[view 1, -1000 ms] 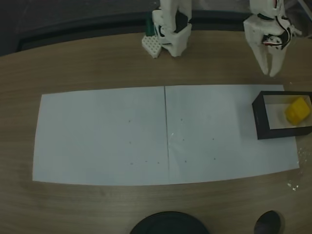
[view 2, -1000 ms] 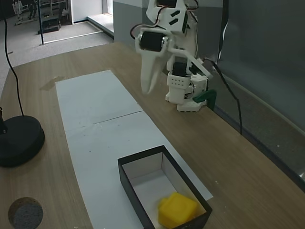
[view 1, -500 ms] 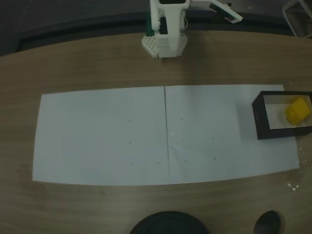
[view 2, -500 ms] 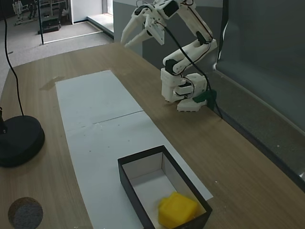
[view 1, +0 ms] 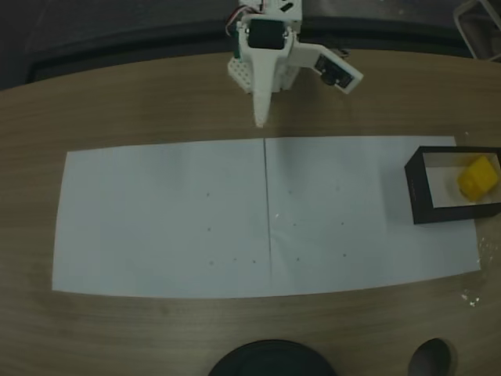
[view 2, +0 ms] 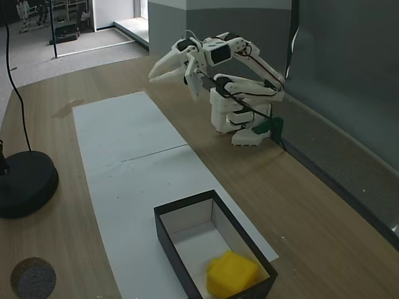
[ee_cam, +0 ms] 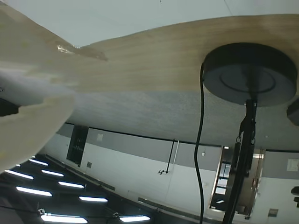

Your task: Grab a yellow square and put it in the box.

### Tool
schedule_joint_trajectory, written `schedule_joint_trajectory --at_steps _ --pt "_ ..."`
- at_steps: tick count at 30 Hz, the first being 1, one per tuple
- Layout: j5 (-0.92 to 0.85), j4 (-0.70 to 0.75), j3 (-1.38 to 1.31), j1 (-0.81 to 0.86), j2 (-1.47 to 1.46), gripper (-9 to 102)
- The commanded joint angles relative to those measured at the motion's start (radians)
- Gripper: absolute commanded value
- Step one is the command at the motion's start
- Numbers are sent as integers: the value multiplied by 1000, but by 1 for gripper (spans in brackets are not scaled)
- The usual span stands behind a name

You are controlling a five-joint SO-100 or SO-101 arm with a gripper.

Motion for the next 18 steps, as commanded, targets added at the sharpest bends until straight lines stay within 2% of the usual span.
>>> schedule_joint_trajectory --at_steps 1,7,15,18 --pt "2 -58 86 -9 26 0" --pt "2 -118 325 -11 12 0" --pt "3 117 275 -52 21 0" --pt "8 250 236 -107 21 0"
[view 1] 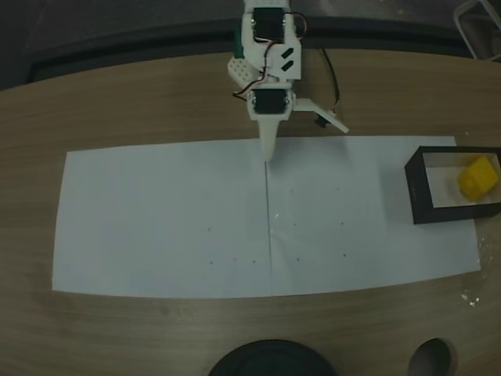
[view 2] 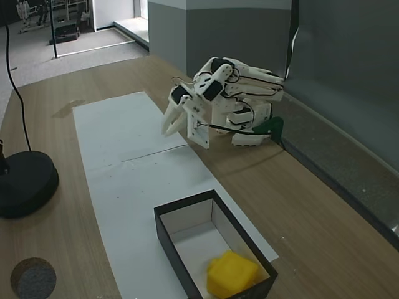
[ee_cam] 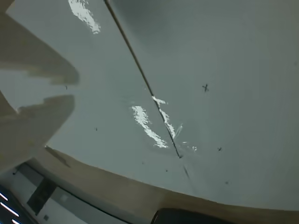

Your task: Grab a yellow square and put it in the box.

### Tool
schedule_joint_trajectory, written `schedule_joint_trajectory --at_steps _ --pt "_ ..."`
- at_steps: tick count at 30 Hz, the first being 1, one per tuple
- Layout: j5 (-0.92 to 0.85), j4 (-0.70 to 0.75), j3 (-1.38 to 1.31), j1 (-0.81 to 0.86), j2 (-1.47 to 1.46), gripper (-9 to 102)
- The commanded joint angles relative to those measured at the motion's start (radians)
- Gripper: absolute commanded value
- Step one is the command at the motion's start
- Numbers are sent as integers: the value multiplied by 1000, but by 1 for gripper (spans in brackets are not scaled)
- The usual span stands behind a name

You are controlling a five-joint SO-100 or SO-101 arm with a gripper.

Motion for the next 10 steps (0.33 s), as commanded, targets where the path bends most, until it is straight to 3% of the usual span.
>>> schedule_joint_trajectory --at_steps 1,3,10 --pt "32 133 -78 -55 25 0" --pt "100 195 -92 -103 25 0" --pt "163 190 -92 -81 25 0"
